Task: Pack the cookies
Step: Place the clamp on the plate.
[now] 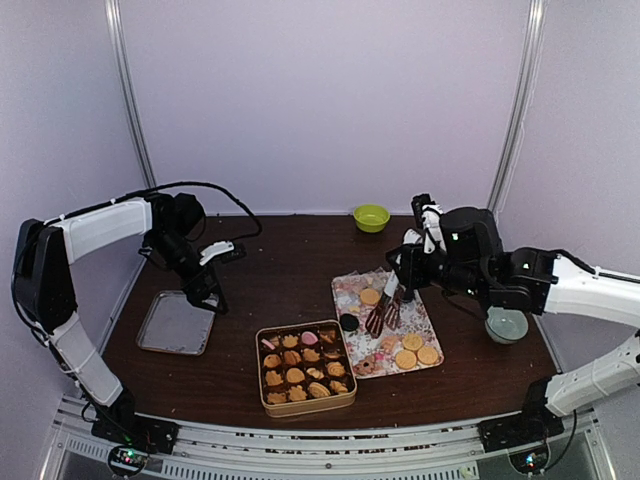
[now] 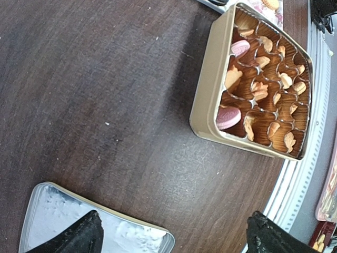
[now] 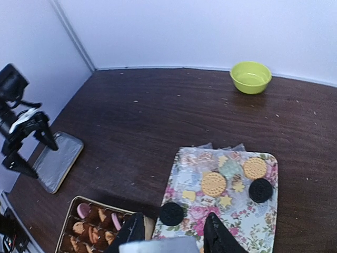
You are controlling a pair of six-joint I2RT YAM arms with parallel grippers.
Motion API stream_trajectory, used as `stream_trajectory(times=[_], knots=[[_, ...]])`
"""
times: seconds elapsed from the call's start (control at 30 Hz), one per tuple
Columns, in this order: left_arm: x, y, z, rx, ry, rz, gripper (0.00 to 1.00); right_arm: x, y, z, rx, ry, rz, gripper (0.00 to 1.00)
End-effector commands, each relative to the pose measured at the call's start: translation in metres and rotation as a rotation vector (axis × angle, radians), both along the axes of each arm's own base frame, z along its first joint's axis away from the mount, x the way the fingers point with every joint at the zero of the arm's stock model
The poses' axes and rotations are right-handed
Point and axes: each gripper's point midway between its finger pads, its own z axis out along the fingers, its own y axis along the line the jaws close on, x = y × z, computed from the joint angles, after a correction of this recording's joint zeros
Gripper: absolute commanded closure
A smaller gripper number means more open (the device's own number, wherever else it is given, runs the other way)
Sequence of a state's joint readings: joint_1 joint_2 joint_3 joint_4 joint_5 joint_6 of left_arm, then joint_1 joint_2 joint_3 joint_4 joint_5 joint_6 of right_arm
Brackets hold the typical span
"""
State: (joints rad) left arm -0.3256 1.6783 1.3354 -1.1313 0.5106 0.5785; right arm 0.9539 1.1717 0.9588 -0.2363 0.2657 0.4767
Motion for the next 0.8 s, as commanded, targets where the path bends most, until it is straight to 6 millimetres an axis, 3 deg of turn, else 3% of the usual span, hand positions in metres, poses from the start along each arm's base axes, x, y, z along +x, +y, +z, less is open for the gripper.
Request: stream_trajectory(times=[0.0,0.2,0.37,0.5,0.63,0.77], knots=[[0.009,0.008,-0.001,0.024,-0.013,0.01,0.02,0.029,-0.032,-0.024,0.092,0.19,-0.19,0.62],[0.023,0.034,-0.011,0.109,-0.047,0.097,0.02,0.074,-0.05,-0.054,0.247,0.354,-0.322,0.62],[0.046,0.083,-0.025,0.287,-0.155,0.251,0.02,0.103,-0.062,-0.094,0.228,0.527,-0.431,0.56],[0.047,0.109,-0.035,0.387,-0.216,0.288,0.02,0.118,-0.061,-0.118,0.221,0.597,-0.46,0.53],[0.053,0.126,-0.03,0.42,-0.271,0.35,0.02,0.125,-0.064,-0.138,0.223,0.647,-0.492,0.48],[0.078,0.163,-0.01,0.501,-0.387,0.498,0.02,0.127,-0.066,-0.153,0.241,0.67,-0.508,0.48]])
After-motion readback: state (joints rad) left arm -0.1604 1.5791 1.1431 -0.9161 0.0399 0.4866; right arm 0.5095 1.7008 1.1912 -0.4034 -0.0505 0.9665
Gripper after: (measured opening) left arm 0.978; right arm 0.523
